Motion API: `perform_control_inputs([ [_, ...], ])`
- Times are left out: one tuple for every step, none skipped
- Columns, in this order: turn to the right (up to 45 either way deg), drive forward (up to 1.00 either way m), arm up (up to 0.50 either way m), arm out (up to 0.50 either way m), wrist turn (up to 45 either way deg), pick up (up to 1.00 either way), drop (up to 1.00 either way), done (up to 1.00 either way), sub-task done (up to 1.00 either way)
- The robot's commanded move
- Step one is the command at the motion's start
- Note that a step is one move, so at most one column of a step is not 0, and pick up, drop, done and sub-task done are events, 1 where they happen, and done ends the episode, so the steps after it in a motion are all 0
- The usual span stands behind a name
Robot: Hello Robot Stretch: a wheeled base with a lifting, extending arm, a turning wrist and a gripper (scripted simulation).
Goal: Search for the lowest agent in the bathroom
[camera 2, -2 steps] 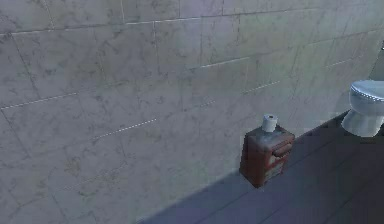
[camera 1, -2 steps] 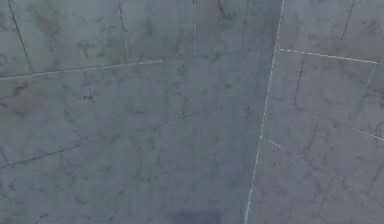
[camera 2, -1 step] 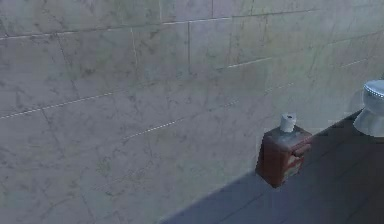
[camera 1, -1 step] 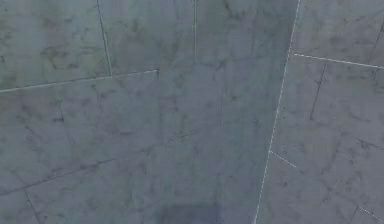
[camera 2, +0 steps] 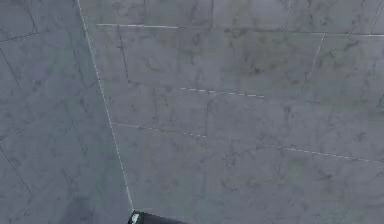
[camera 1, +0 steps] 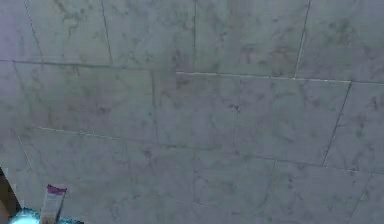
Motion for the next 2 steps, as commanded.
perform_control_inputs([
  [-42.0, 0.00, 0.00, 0.00, 0.0, 0.00, 0.00, 0.00, 0.00],
  [0.0, 0.00, 0.00, 0.00, 0.0, 0.00, 0.00, 1.00, 0.00],
])
